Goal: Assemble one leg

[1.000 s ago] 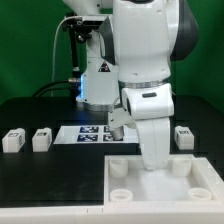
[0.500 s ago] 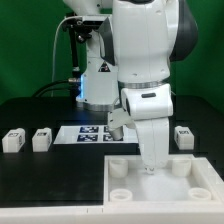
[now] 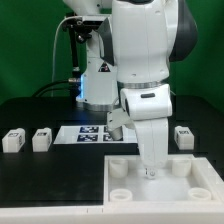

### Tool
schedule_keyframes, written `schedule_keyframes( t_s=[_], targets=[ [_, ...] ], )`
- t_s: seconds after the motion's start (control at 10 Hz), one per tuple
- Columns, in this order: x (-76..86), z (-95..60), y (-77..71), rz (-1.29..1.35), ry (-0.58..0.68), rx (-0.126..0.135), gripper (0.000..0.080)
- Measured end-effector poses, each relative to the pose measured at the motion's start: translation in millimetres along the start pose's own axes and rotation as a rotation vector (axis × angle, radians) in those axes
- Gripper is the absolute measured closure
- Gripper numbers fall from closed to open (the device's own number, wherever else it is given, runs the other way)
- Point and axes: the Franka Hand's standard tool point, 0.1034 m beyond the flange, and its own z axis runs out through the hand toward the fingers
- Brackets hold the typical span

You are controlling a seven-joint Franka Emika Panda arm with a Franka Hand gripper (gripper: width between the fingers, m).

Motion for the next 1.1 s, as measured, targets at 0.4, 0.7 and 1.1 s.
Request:
schedule_keyframes(
  t_s=[0.4,0.7,1.1],
  targets=[
    [-0.6,-13.1,-2.6,0.032,-0.007,-0.019,0.0150],
    [20.9,-53.6,-16.1,0.255,-0.022,-0.056,0.0150],
    [62.5,-53.6,-29.8,0.849,-0.003,-0.050,0.0150]
  ],
)
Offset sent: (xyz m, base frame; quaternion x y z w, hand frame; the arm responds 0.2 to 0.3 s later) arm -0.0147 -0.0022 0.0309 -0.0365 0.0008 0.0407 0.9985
